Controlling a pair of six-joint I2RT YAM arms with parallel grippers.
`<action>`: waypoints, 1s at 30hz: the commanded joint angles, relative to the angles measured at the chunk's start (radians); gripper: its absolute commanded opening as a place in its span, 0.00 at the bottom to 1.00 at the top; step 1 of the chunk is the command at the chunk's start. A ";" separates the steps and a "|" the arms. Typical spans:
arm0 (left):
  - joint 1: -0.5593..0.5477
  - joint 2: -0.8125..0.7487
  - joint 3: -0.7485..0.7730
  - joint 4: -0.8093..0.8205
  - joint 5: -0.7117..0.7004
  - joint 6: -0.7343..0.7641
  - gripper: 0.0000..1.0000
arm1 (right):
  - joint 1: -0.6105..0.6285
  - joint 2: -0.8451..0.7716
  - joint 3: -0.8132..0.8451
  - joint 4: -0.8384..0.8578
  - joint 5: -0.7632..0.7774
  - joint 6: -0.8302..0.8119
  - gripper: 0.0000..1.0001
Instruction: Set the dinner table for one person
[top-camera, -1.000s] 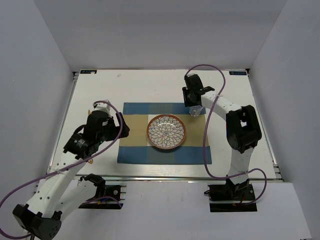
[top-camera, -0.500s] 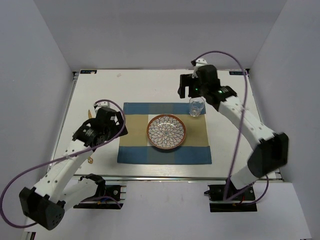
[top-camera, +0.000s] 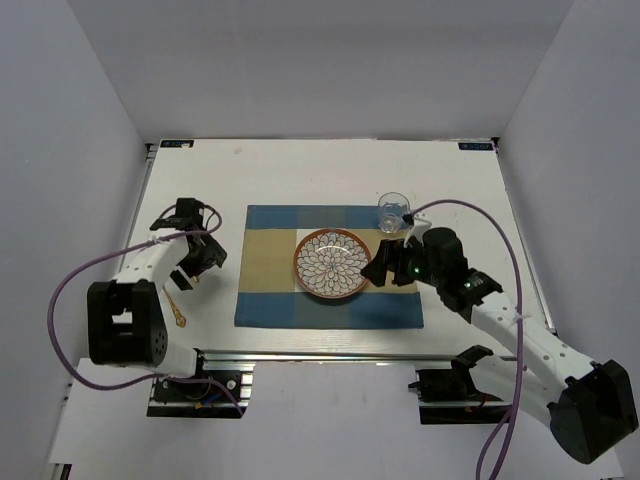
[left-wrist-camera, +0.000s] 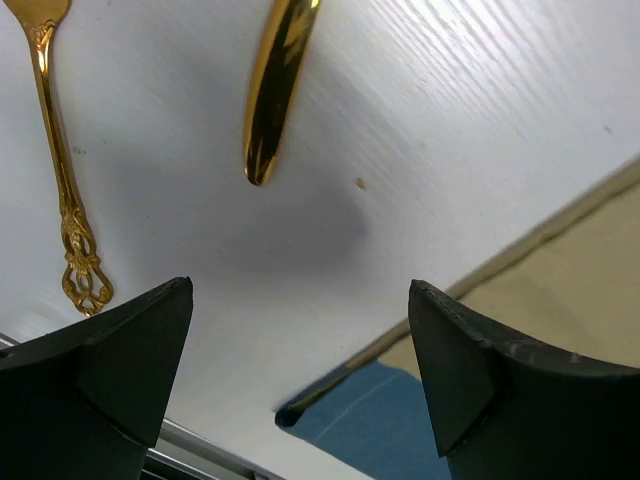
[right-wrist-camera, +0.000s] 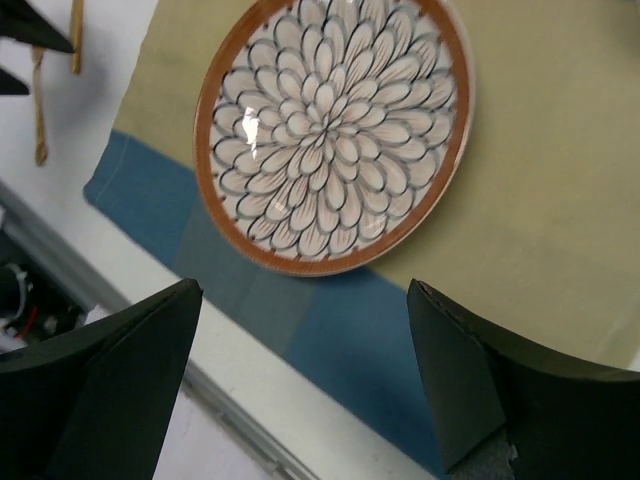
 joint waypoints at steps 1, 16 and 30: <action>0.049 0.033 0.074 0.035 0.029 0.024 0.98 | 0.009 -0.043 -0.060 0.218 -0.112 0.081 0.89; 0.186 0.193 0.211 0.078 0.182 0.208 0.92 | 0.035 -0.010 -0.096 0.303 -0.253 0.080 0.89; 0.242 0.357 0.231 0.070 0.202 0.303 0.77 | 0.043 -0.058 -0.134 0.357 -0.270 0.126 0.89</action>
